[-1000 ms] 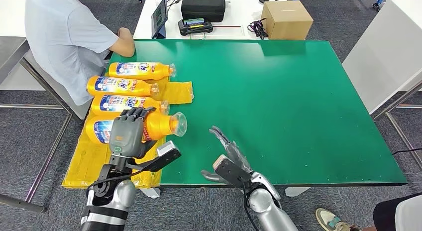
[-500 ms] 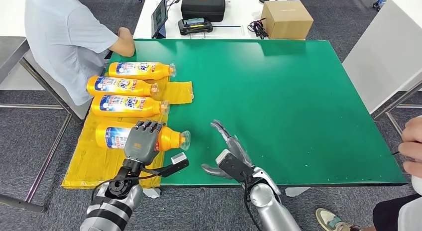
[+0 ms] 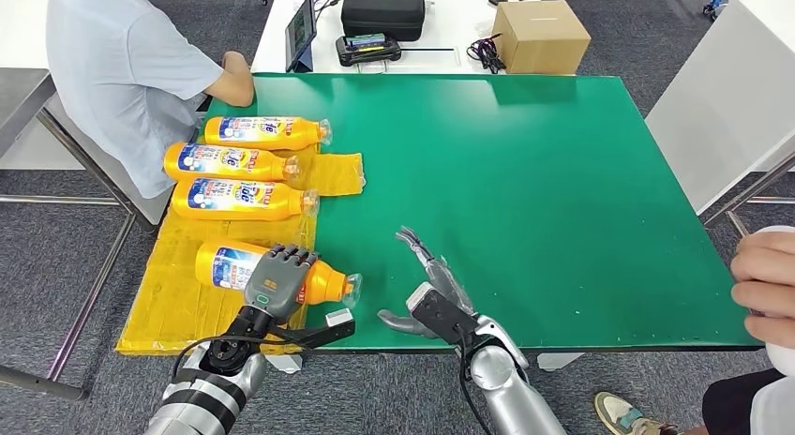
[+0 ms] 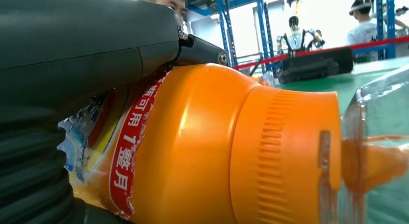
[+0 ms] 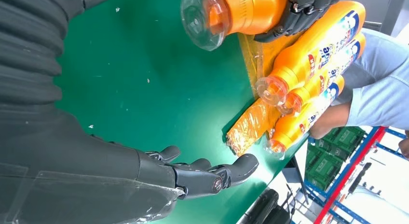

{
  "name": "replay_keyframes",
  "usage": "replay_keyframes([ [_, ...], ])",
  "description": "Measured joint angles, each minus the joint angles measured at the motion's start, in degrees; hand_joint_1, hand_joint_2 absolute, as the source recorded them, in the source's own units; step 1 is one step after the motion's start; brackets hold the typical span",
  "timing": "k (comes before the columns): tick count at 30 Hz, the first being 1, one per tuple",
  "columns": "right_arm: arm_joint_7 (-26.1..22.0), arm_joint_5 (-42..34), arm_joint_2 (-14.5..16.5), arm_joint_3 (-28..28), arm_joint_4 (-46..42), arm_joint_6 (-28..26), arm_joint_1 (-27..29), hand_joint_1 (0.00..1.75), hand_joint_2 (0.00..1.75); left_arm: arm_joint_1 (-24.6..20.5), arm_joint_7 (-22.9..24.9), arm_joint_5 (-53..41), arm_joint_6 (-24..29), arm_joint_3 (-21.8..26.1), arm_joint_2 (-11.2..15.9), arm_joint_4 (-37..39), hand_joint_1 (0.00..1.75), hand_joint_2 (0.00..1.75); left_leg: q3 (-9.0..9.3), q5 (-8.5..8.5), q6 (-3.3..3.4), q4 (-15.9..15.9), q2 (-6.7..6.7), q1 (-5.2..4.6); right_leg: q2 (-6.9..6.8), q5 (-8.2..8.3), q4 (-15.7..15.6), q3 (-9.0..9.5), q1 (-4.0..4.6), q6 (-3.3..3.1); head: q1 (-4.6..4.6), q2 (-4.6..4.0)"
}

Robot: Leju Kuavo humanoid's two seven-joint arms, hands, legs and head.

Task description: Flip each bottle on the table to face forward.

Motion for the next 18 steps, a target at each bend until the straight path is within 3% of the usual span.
replay_keyframes([
  [5, -0.27, -0.07, 0.01, 0.03, 0.37, 0.08, 0.00, 0.00, 1.75, -0.50, 0.48, 0.39, -2.05, 1.06, -0.20, 1.30, 0.38, 1.75, 0.01, 0.00, 0.00, 0.00, -0.01, 0.01, 0.00, 0.00, 0.00, 0.01, 0.00, 0.00, 0.00, 0.00],
  [18, -0.87, -0.23, -0.02, -0.03, 0.82, 0.08, 0.01, 0.00, 1.75, -2.88, 3.03, -0.23, -4.61, 4.95, -1.12, 4.68, 0.34, 1.75, 0.12, 0.01, -0.01, 0.00, -0.01, 0.00, 0.00, 0.00, 0.00, 0.13, 0.00, 0.00, -0.01, 0.00],
])
